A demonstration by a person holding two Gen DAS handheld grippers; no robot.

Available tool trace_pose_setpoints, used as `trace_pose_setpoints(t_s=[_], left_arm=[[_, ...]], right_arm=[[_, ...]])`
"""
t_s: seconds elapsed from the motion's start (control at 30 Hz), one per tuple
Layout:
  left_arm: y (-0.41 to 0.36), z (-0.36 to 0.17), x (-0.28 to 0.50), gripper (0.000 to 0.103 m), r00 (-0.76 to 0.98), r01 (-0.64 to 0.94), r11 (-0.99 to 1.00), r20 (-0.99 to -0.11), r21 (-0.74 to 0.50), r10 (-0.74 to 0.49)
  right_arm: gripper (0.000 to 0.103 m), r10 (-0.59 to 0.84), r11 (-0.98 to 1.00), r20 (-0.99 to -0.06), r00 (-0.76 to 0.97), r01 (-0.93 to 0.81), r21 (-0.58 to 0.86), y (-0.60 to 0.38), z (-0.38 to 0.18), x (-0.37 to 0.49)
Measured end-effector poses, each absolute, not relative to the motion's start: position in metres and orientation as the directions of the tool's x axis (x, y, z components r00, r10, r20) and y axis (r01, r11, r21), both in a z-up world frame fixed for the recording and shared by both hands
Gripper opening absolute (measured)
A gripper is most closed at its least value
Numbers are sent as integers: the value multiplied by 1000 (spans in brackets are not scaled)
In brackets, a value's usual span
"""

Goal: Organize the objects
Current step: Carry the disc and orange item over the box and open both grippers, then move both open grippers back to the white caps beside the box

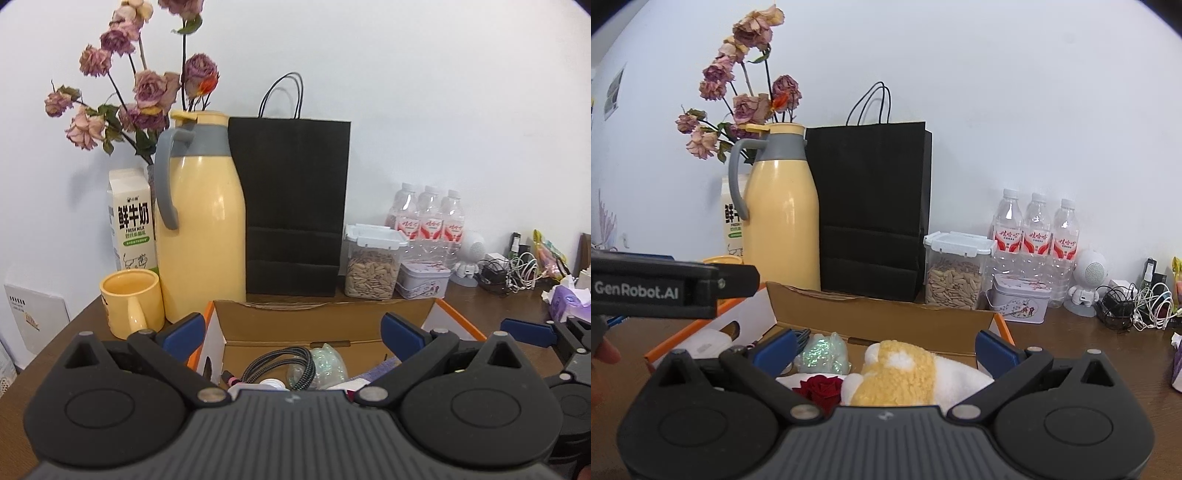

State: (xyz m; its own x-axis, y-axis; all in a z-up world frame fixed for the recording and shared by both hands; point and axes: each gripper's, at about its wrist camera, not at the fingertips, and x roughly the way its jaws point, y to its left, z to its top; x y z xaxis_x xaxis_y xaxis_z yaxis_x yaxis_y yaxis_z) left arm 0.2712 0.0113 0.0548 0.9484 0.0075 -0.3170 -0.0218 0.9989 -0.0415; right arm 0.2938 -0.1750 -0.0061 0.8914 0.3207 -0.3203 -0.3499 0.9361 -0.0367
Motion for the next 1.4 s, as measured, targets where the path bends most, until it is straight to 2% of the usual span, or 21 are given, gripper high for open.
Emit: trace_pose_setpoints(t_s=[0.17,0.53,1.0,1.4], left_arm=[[10,60,252,103,955,-6,999,-295,-36,-5],[13,50,209,103,945,30,999,-326,-33,-39],[36,-2,191,103,871,-35,999,-490,-19,21],[33,-26,194,103,820,-42,999,-571,23,48]], right_arm=[[103,332,931,-318,888,-363,-43,-177,-4,280],[103,353,918,-353,866,-394,-47,-183,-8,242],[103,342,908,-471,813,-415,-57,-187,-42,213],[103,305,916,-562,769,-398,-48,-189,-67,220]])
